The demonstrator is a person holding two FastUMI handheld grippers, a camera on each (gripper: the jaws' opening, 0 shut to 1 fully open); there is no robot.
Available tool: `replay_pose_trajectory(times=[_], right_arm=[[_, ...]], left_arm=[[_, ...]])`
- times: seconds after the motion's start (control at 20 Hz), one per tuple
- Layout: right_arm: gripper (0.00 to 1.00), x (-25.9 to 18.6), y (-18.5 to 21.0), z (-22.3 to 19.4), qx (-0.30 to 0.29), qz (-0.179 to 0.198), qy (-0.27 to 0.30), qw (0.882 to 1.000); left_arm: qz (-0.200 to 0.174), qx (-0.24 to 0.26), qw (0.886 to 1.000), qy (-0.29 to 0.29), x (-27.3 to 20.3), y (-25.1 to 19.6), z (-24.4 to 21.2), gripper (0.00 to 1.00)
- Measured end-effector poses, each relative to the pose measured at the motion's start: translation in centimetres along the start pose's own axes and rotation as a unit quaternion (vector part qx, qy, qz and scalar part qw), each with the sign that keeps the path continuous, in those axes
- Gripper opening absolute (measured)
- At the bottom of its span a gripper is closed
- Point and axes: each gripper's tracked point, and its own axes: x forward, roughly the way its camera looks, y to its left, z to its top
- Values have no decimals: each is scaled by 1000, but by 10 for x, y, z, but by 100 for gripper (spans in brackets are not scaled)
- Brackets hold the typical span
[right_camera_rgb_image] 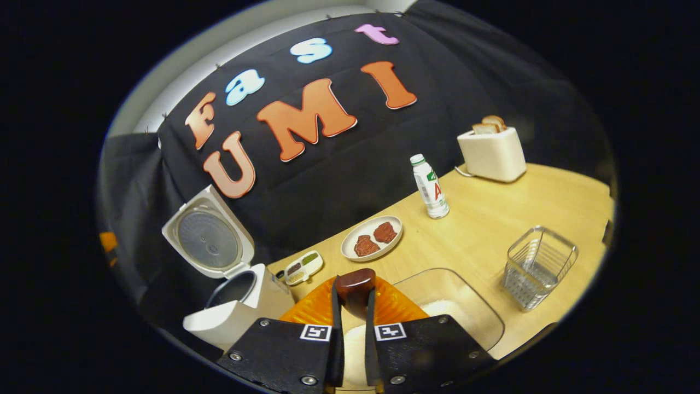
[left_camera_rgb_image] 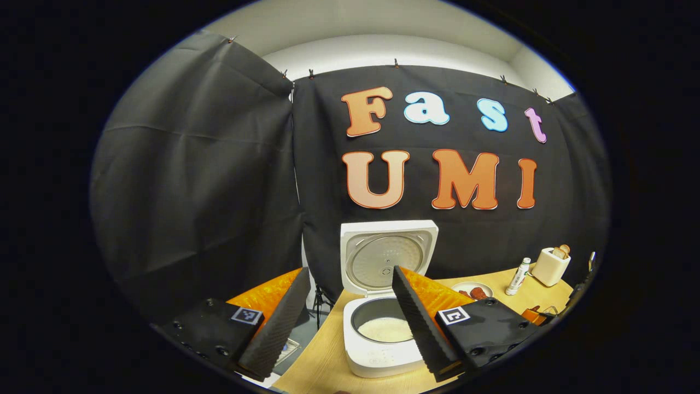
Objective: Close the left gripper, press the button to open the rice cooker; take a wooden spoon from the chopstick holder with the right hand, scoop a spoonful of rice and pour it into the rice cooker, then put the wooden spoon back into the chopstick holder.
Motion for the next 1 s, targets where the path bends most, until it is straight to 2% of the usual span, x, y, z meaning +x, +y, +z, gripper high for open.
replay_pose_trajectory(times=[0.1, 0.2, 0.35, 0.5, 0.65, 0.7, 0.75, 0.8, 0.85, 0.9, 1.0], right_arm=[[14, -3, -6, 0, 42, -2, -1, 999], [14, -3, -18, 0, 113, -7, 4, 994], [15, -6, -38, -7, 235, -10, 17, 972], [14, -4, -48, -15, 316, -9, 31, 948], [14, -6, -48, -16, 353, 0, 43, 935], [10, -6, -48, -16, 364, 3, 46, 930], [14, -6, -51, -14, 374, 6, 46, 926], [14, -8, -53, -12, 384, 7, 47, 922], [10, -10, -55, -8, 390, 8, 47, 919], [14, -11, -57, -2, 396, 9, 46, 917], [14, -18, -61, 6, 400, 9, 46, 915]], left_arm=[[-5, 0, 1000, 2, 2, -1, -2, 100], [-9, -3, 1000, 1, 4, -2, -3, 100], [-15, -9, 1000, 1, 5, -6, -5, 100], [-15, -11, 1000, 2, 6, -10, -3, 100], [-16, -11, 1000, 2, 5, -14, -1, 100], [-15, -10, 1000, 1, 4, -15, 0, 100], [-14, -9, 1000, 1, 3, -16, 1, 100], [-12, -9, 1000, 0, 1, -16, 3, 100], [-10, -10, 1000, 0, 1, -16, 4, 100], [-8, -12, 1000, 1, 0, -17, 6, 100], [-5, -18, 1000, 4, -4, -19, 9, 100]])
